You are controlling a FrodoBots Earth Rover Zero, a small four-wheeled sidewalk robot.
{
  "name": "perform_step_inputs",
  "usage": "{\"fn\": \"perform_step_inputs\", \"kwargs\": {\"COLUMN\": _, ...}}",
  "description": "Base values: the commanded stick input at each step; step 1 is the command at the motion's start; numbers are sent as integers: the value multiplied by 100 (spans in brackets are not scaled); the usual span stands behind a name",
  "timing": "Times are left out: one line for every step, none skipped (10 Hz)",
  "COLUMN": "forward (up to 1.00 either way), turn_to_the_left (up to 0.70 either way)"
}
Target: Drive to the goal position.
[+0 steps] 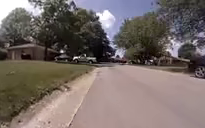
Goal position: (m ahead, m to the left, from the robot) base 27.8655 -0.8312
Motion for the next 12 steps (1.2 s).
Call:
{"fn": "perform_step_inputs", "kwargs": {"forward": 100, "turn_to_the_left": 0}}
{"fn": "perform_step_inputs", "kwargs": {"forward": 100, "turn_to_the_left": 0}}
{"fn": "perform_step_inputs", "kwargs": {"forward": 100, "turn_to_the_left": 0}}
{"fn": "perform_step_inputs", "kwargs": {"forward": 100, "turn_to_the_left": 0}}
{"fn": "perform_step_inputs", "kwargs": {"forward": 100, "turn_to_the_left": 0}}
{"fn": "perform_step_inputs", "kwargs": {"forward": 100, "turn_to_the_left": -6}}
{"fn": "perform_step_inputs", "kwargs": {"forward": 100, "turn_to_the_left": -29}}
{"fn": "perform_step_inputs", "kwargs": {"forward": 100, "turn_to_the_left": -8}}
{"fn": "perform_step_inputs", "kwargs": {"forward": 100, "turn_to_the_left": -5}}
{"fn": "perform_step_inputs", "kwargs": {"forward": 100, "turn_to_the_left": -1}}
{"fn": "perform_step_inputs", "kwargs": {"forward": 100, "turn_to_the_left": 0}}
{"fn": "perform_step_inputs", "kwargs": {"forward": 100, "turn_to_the_left": 0}}
